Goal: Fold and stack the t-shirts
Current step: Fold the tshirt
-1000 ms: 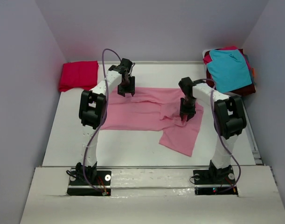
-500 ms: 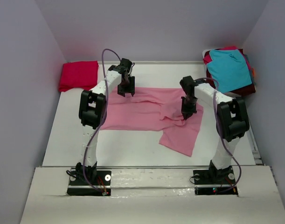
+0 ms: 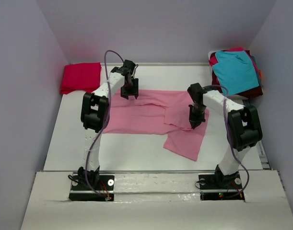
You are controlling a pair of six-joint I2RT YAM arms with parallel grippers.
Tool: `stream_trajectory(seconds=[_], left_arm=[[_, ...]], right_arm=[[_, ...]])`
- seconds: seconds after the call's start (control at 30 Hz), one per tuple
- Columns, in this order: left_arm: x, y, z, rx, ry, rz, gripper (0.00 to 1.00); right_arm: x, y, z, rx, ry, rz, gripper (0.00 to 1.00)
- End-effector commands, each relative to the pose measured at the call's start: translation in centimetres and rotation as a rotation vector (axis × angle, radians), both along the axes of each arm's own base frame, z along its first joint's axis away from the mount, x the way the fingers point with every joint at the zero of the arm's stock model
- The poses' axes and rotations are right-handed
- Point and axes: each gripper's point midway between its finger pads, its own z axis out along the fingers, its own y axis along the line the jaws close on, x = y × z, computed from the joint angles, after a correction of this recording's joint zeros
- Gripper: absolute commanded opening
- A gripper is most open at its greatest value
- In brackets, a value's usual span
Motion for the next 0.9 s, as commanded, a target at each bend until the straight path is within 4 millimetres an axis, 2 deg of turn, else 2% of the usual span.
stream_trajectory(seconds=[0.0,0.27,0.37,0.5,0.53,0.6,0.73,0.77,0.8,0.83,0.87], left_arm=[[0.3,0.3,2.2,-0.015,-0.039,-0.008,0.61],[0.2,0.3,2.1,-0.014,-0.036,-0.008,0.61],[0.1,0.4,2.1,-0.014,-0.034,-0.008,0.61],[0.2,0.5,2.2,-0.007,-0.040,-0.001,0.61],[0.2,0.6,2.2,-0.004,-0.039,0.000,0.61],[0.3,0.8,2.3,0.005,-0.047,0.007,0.61],[0.6,1.5,2.6,0.018,-0.056,0.030,0.61],[0.6,1.6,2.7,0.021,-0.059,0.033,0.61],[0.6,1.6,2.6,0.022,-0.058,0.033,0.61],[0.7,1.7,2.7,0.025,-0.060,0.038,0.61],[0.7,1.7,2.8,0.025,-0.062,0.039,0.61]], right_arm=[[-1.0,0.2,0.7,0.017,-0.005,0.028,0.10],[-1.5,0.1,0.5,0.019,0.002,0.031,0.14],[-1.4,0.2,0.5,0.022,-0.007,0.030,0.22],[-0.3,0.6,1.8,0.039,-0.055,0.023,0.43],[0.5,0.9,2.6,0.048,-0.082,0.016,0.48],[1.4,1.1,3.8,0.058,-0.121,0.011,0.52],[4.4,1.6,6.3,0.062,-0.226,-0.023,0.53],[5.6,1.7,7.2,0.062,-0.265,-0.031,0.53],[6.4,1.8,7.4,0.057,-0.280,-0.038,0.52],[7.2,1.8,6.8,0.038,-0.272,-0.049,0.51],[8.0,1.9,7.6,0.043,-0.303,-0.054,0.51]])
